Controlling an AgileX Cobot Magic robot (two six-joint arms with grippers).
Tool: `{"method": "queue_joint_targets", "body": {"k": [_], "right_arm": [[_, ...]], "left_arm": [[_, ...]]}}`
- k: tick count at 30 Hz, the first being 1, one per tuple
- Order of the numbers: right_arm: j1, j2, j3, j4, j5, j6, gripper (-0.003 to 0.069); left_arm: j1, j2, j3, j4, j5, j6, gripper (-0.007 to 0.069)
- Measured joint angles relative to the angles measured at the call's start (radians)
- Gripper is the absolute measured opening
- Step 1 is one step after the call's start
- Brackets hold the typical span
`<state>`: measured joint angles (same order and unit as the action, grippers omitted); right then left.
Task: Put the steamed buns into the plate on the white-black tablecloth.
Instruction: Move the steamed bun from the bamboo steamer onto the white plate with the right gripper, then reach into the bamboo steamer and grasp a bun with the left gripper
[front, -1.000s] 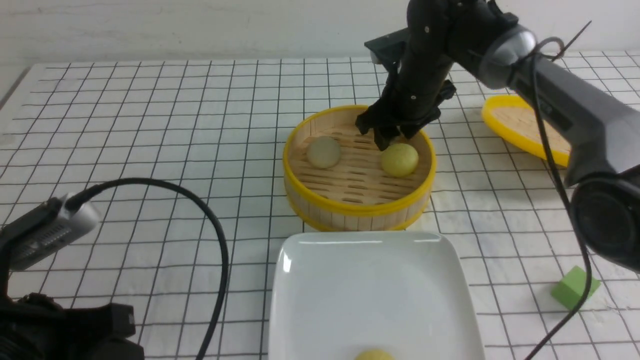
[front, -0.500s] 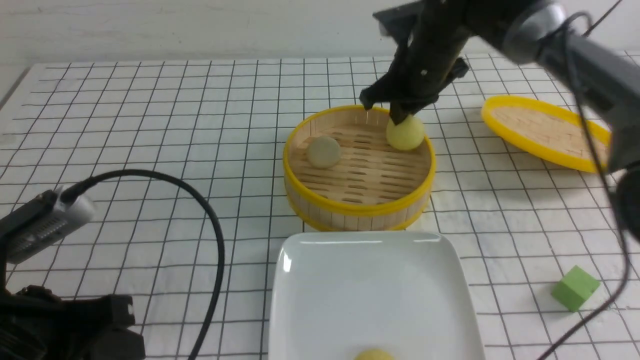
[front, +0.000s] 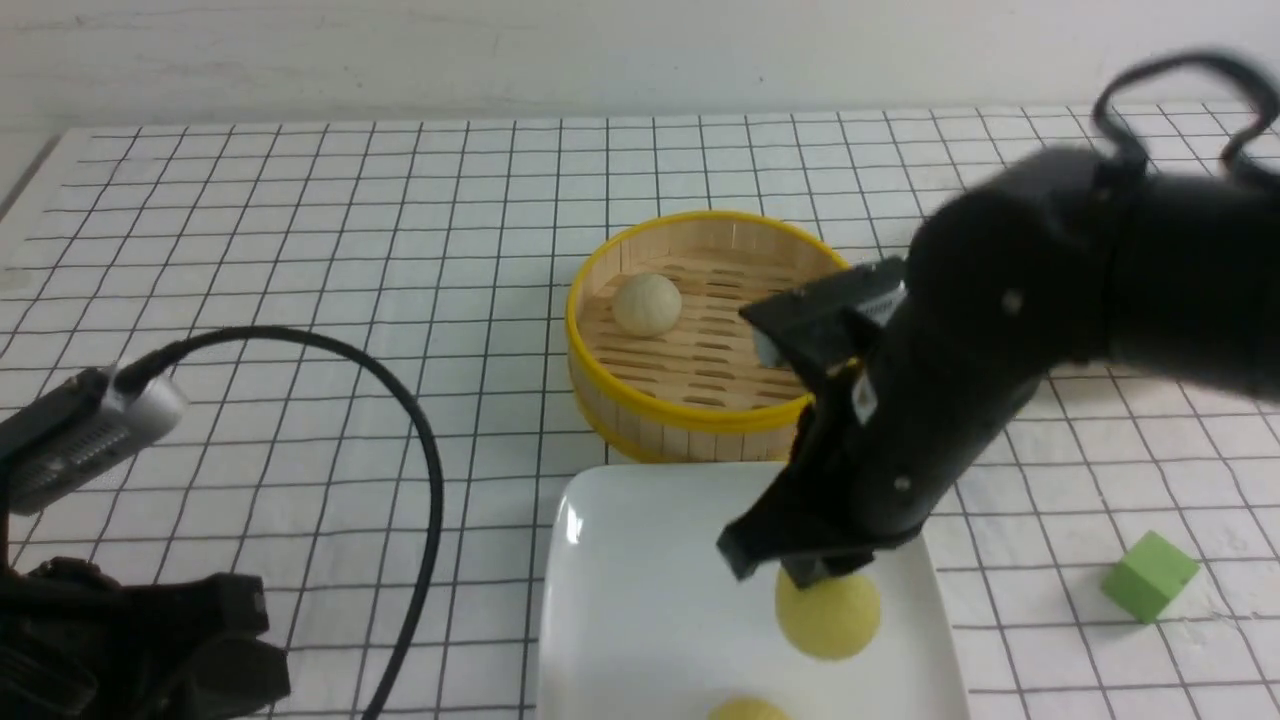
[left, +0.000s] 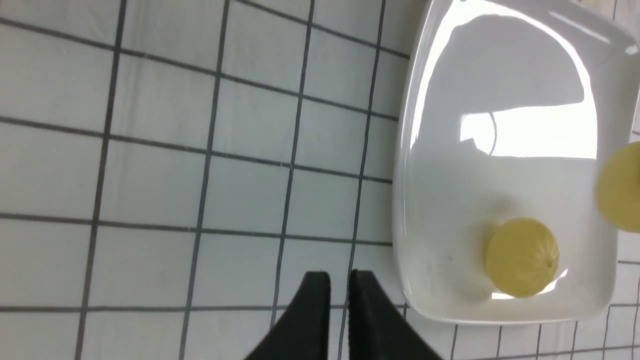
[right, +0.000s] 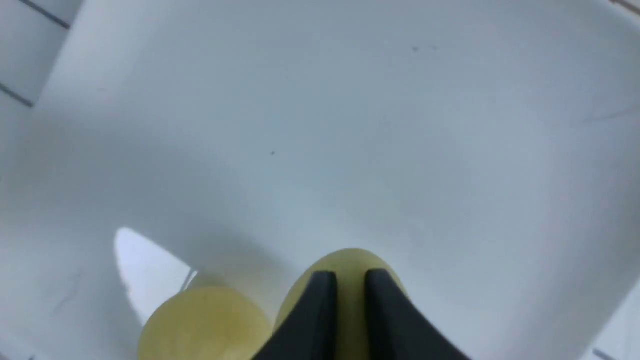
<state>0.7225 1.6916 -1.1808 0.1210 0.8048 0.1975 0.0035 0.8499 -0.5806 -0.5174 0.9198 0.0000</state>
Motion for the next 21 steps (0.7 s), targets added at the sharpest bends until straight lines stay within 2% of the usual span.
{"method": "queue_joint_targets", "body": {"k": [1, 2, 3, 5, 7, 9, 11, 13, 15, 18, 21], "right_arm": [[0.004, 0.009, 0.029, -0.018, -0.052, 0.017, 0.0161], [0.004, 0.009, 0.034, -0.021, -0.062, 0.020, 0.0170], [0.004, 0.030, 0.066, -0.047, -0.122, 0.047, 0.0245], [0.003, 0.042, 0.074, -0.057, -0.149, 0.060, 0.0311], [0.003, 0.047, 0.074, -0.063, -0.146, 0.070, 0.0409], [0.003, 0.029, 0.050, -0.069, -0.081, 0.049, 0.0457], [0.003, 0.010, 0.028, -0.074, -0.029, 0.014, 0.0467], [0.003, -0.061, -0.023, -0.093, 0.128, -0.066, 0.0438], [0.003, -0.145, -0.051, -0.113, 0.231, -0.105, 0.0370], [0.003, -0.282, -0.051, -0.138, 0.367, -0.130, 0.0201], [0.003, -0.458, 0.010, -0.138, 0.411, -0.129, 0.0030]], "left_arm": [[0.000, 0.000, 0.000, 0.003, -0.010, 0.000, 0.0090], [0.000, 0.000, 0.000, 0.005, -0.014, 0.000, 0.0090], [0.000, 0.000, 0.000, 0.012, -0.034, 0.000, 0.0092], [0.000, 0.000, 0.000, 0.014, -0.050, 0.000, 0.0094], [0.000, 0.000, 0.000, 0.014, -0.073, 0.000, 0.0101], [0.000, 0.009, -0.017, 0.013, -0.073, 0.000, 0.0108], [0.000, 0.019, -0.040, 0.009, -0.060, 0.000, 0.0113], [0.000, 0.060, -0.104, 0.003, -0.018, 0.000, 0.0127], [0.000, 0.103, -0.168, -0.002, 0.018, 0.000, 0.0145], [0.000, 0.187, -0.267, -0.012, 0.049, 0.011, 0.0185], [-0.018, 0.299, -0.345, -0.029, 0.053, 0.048, 0.0255]]}}
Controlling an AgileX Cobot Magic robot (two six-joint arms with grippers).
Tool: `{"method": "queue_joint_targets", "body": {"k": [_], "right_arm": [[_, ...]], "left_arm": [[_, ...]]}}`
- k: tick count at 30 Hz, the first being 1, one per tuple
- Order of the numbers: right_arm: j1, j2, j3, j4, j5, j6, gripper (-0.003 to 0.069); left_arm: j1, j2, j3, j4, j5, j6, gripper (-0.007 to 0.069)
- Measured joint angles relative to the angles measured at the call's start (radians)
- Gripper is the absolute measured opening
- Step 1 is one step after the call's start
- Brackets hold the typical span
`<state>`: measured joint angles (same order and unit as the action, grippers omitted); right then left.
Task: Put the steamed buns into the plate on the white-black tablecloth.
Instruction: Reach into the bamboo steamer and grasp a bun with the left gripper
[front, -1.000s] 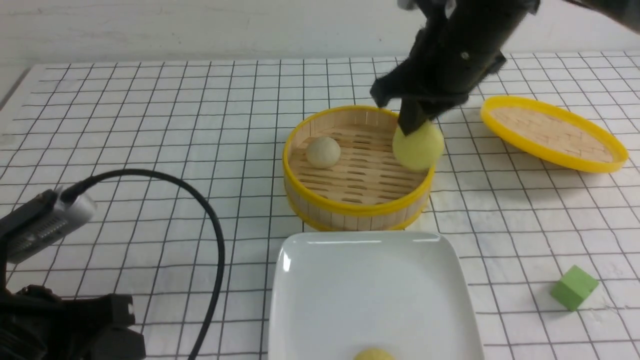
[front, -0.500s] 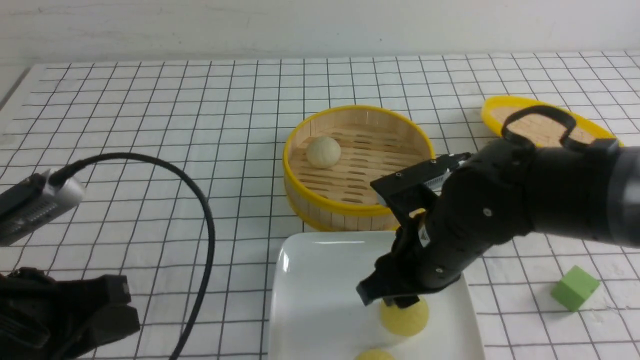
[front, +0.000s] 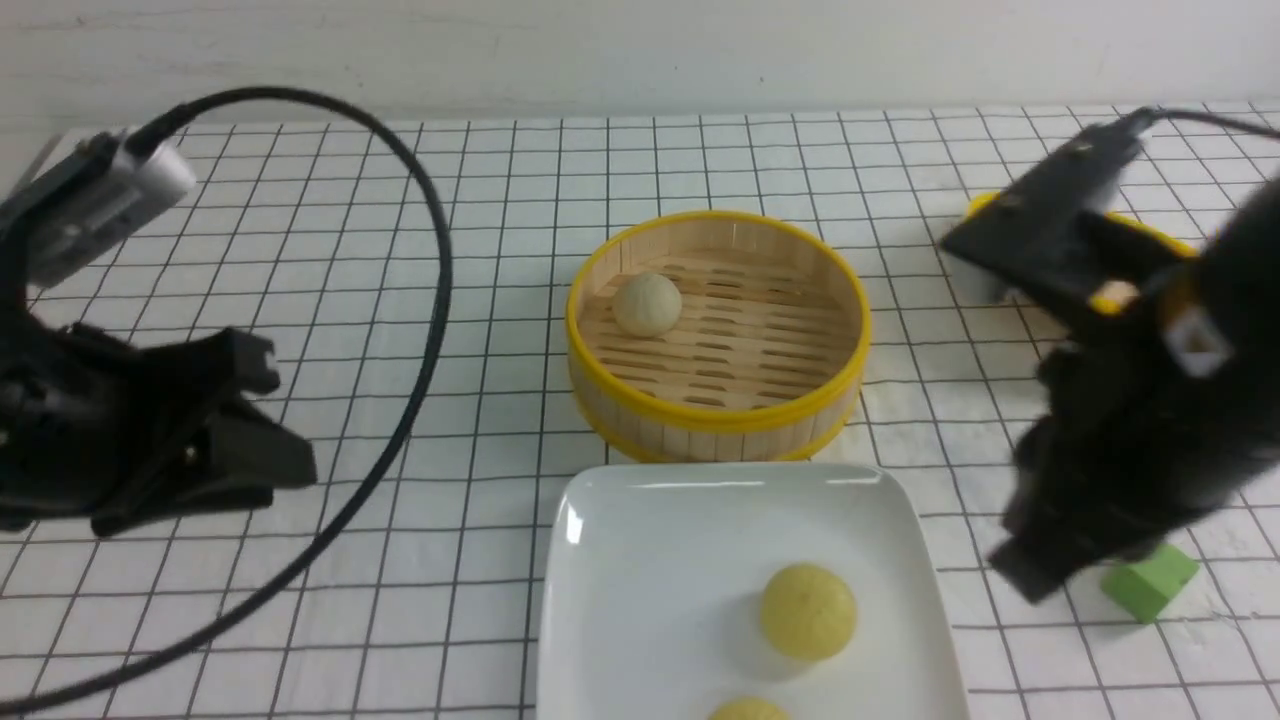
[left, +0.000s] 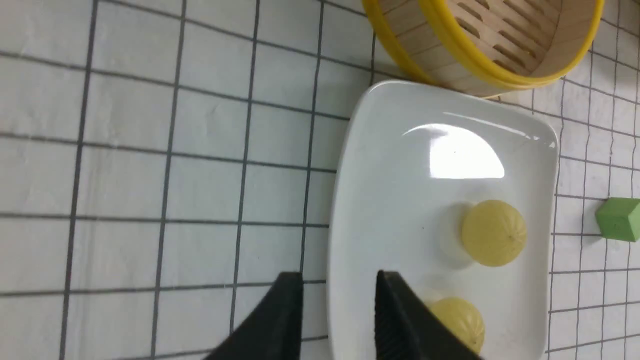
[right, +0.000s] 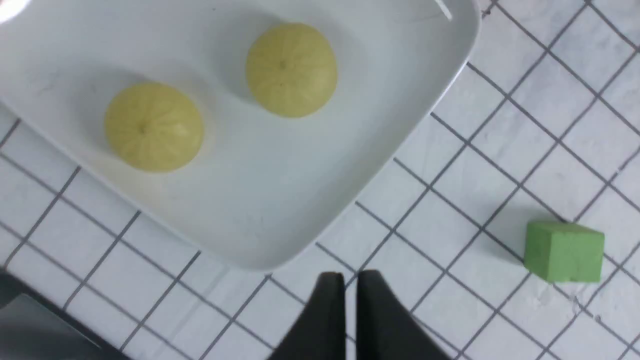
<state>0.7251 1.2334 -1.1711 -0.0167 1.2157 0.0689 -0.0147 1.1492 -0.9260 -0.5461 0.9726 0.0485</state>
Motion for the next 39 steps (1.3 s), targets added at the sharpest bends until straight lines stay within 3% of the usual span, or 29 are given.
{"method": "queue_joint_targets", "body": {"k": [2, 7, 14, 19, 26, 34, 37, 39], "right_arm": [[0.000, -0.105, 0.064, 0.004, 0.000, 0.013, -0.0012], [0.000, -0.374, 0.269, 0.004, -0.079, 0.020, -0.0016], [0.000, -0.666, 0.544, 0.004, -0.333, 0.046, -0.0015], [0.000, -0.703, 0.620, 0.000, -0.376, 0.049, -0.0011], [0.000, -0.702, 0.646, -0.030, -0.395, 0.049, -0.0008], [0.000, -0.702, 0.653, -0.041, -0.403, 0.049, -0.0006], [0.000, -0.702, 0.656, -0.045, -0.404, 0.049, -0.0003], [0.000, -0.702, 0.657, -0.045, -0.405, 0.049, -0.0001]], "left_arm": [[-0.048, 0.077, -0.047, -0.002, -0.005, 0.021, 0.0302], [-0.209, 0.267, -0.182, -0.001, -0.059, 0.030, 0.0376], [-0.355, 0.615, -0.559, 0.065, -0.094, 0.014, 0.0391], [-0.388, 0.855, -0.826, 0.106, -0.061, -0.061, 0.0382], [-0.398, 1.176, -1.271, 0.307, 0.124, -0.231, 0.0375], [-0.398, 1.265, -1.391, 0.380, 0.143, -0.302, 0.0372], [-0.398, 1.276, -1.393, 0.384, 0.141, -0.322, 0.0345], [-0.398, 1.281, -1.393, 0.387, 0.146, -0.336, 0.0265]]}}
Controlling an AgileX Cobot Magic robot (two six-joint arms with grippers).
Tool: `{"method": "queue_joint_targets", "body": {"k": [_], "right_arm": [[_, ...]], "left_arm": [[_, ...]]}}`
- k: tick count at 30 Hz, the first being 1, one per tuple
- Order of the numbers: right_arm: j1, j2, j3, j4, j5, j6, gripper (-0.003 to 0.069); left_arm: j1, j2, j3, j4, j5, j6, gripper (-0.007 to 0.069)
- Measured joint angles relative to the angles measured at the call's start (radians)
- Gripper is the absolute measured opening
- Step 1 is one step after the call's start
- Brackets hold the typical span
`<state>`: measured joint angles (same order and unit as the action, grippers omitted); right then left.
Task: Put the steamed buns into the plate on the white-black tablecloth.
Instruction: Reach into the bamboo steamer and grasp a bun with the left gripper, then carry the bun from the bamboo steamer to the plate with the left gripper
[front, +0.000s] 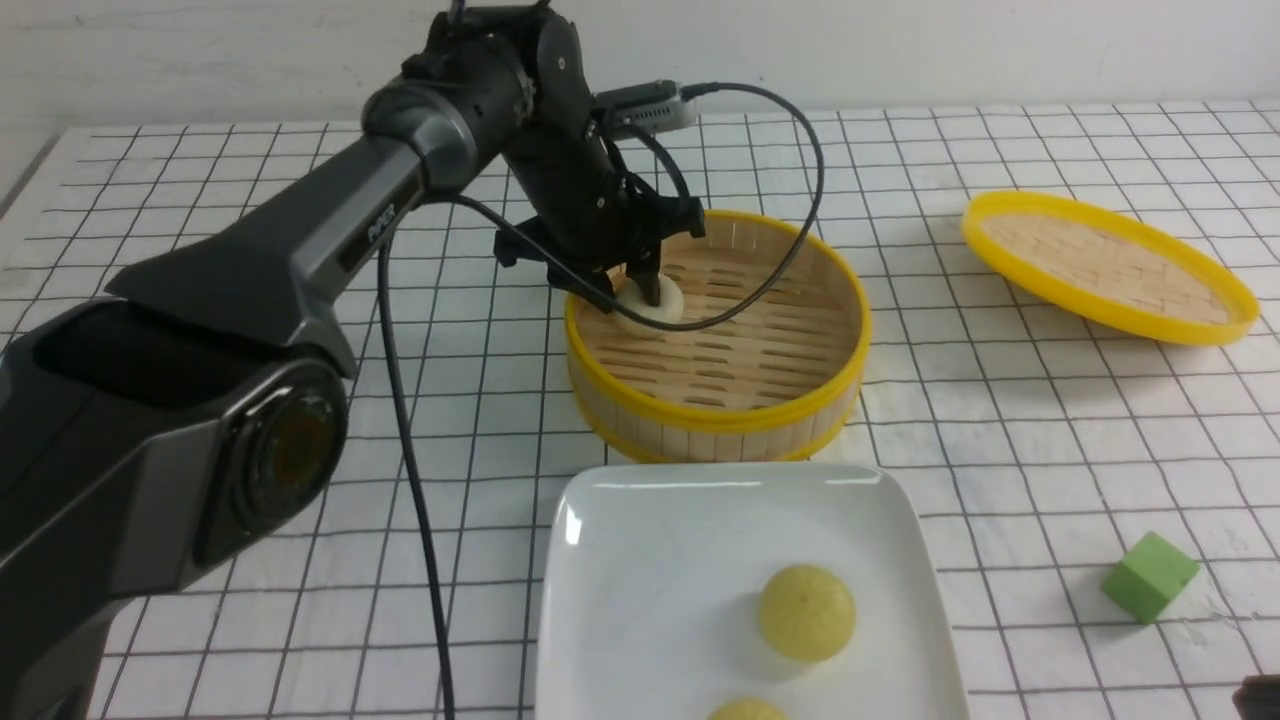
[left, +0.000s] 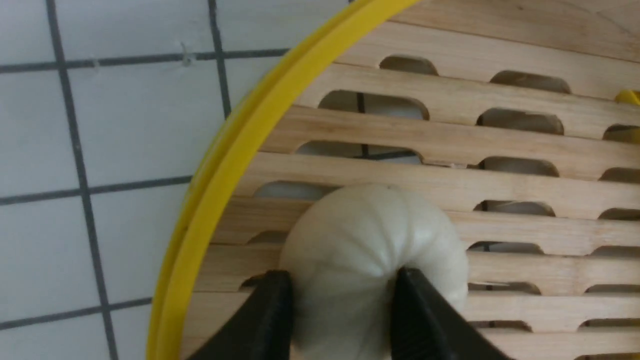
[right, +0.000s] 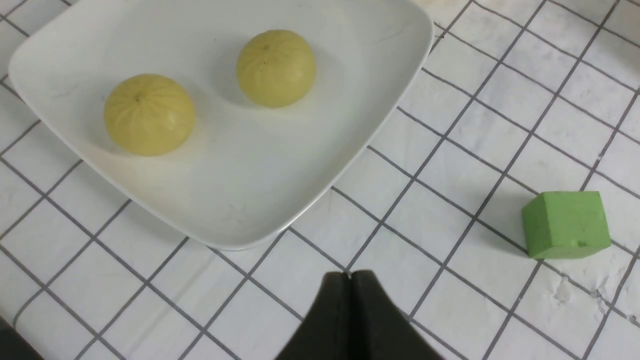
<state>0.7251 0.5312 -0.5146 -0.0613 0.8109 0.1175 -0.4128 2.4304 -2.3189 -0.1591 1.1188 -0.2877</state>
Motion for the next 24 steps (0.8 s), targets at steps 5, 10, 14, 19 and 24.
{"method": "queue_joint_targets", "body": {"k": [5, 10, 14, 19, 24], "right_arm": [[0.000, 0.000, 0.000, 0.000, -0.003, 0.001, 0.0001], [0.000, 0.000, 0.000, 0.000, -0.007, 0.003, 0.0004], [0.000, 0.000, 0.000, -0.001, -0.006, 0.004, 0.0007], [0.000, 0.000, 0.000, -0.001, -0.006, 0.004, 0.0012], [0.000, 0.000, 0.001, -0.001, -0.006, 0.004, 0.0012]], "left_arm": [[0.000, -0.010, -0.039, -0.010, 0.082, -0.001, 0.0041], [-0.001, -0.098, -0.135, -0.014, 0.120, 0.004, 0.0026], [-0.001, -0.236, -0.146, -0.032, 0.120, 0.019, 0.0026], [-0.011, -0.555, 0.104, -0.125, 0.120, 0.076, 0.0026], [-0.093, -0.747, 0.500, -0.113, 0.120, 0.092, 0.0029]]}}
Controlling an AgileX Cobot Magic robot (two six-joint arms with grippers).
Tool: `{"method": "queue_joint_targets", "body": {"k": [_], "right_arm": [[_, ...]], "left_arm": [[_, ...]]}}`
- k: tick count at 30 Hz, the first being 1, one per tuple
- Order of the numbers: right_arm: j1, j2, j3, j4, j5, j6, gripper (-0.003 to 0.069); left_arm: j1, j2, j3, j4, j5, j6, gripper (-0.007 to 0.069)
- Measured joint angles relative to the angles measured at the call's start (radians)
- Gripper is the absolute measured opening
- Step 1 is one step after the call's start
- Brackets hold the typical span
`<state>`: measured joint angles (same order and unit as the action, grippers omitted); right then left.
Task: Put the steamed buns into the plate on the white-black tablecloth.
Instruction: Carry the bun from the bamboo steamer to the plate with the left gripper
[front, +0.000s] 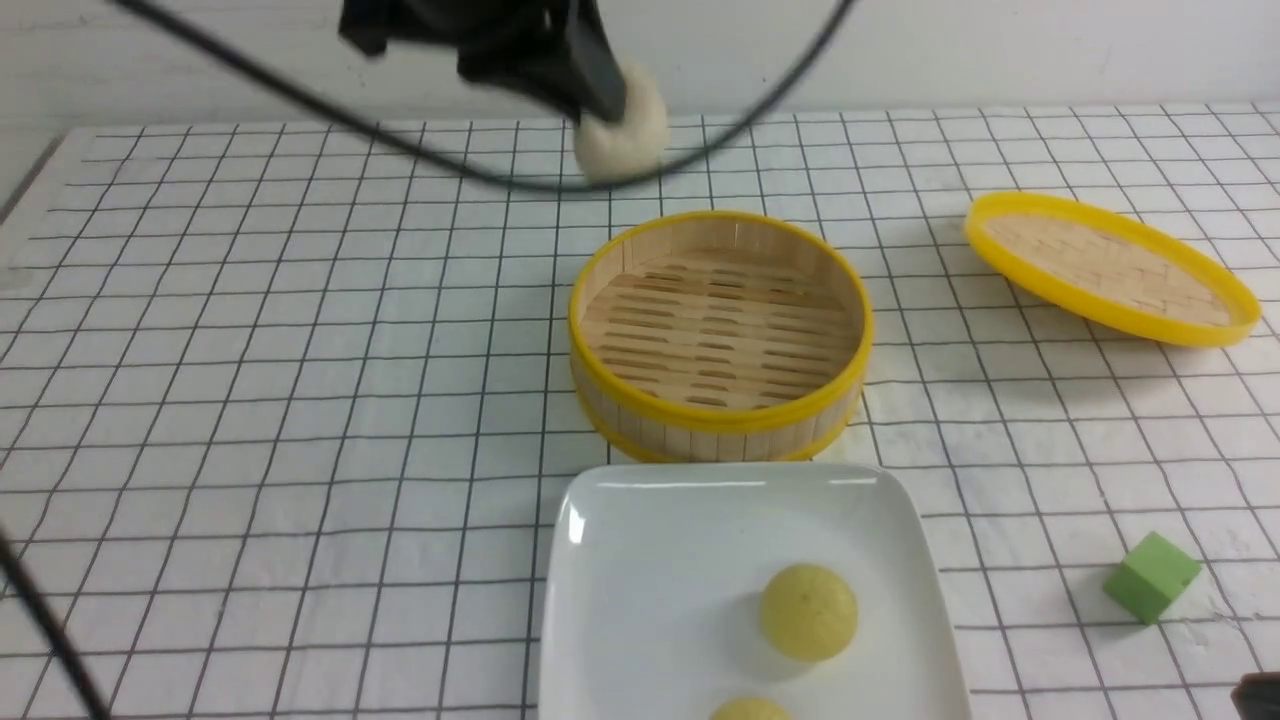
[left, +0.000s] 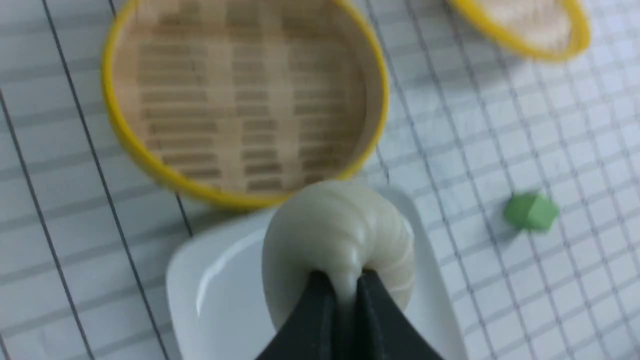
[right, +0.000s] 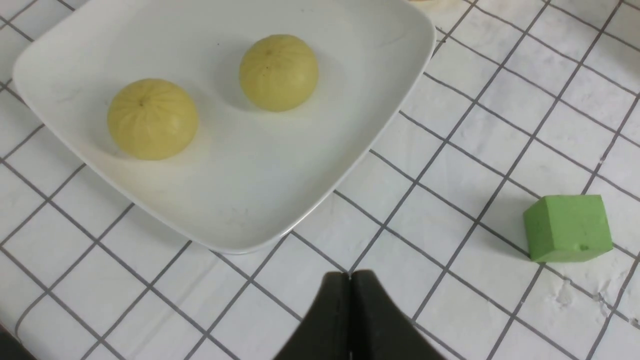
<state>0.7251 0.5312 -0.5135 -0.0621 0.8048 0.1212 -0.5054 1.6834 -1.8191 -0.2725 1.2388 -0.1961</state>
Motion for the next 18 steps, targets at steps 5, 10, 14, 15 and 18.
{"method": "queue_joint_targets", "body": {"k": [5, 10, 14, 15, 18], "right_arm": [[0.000, 0.000, 0.000, 0.000, 0.000, 0.000, 0.0013], [0.000, 0.000, 0.000, -0.003, 0.000, 0.000, 0.0013], [0.000, 0.000, 0.000, -0.003, 0.000, 0.000, 0.0016], [0.000, 0.000, 0.000, -0.003, 0.000, 0.001, 0.0017], [0.000, 0.000, 0.000, -0.003, 0.000, 0.002, 0.0020]], "left_arm": [[-0.172, -0.030, 0.318, 0.016, -0.072, 0.018, 0.0034], [-0.255, 0.021, 0.480, 0.077, -0.280, -0.068, 0.0051], [-0.255, 0.096, 0.501, 0.131, -0.348, -0.147, 0.0103], [-0.255, 0.122, 0.501, 0.144, -0.365, -0.170, 0.0127], [-0.255, 0.162, 0.501, 0.155, -0.385, -0.200, 0.0186]]}}
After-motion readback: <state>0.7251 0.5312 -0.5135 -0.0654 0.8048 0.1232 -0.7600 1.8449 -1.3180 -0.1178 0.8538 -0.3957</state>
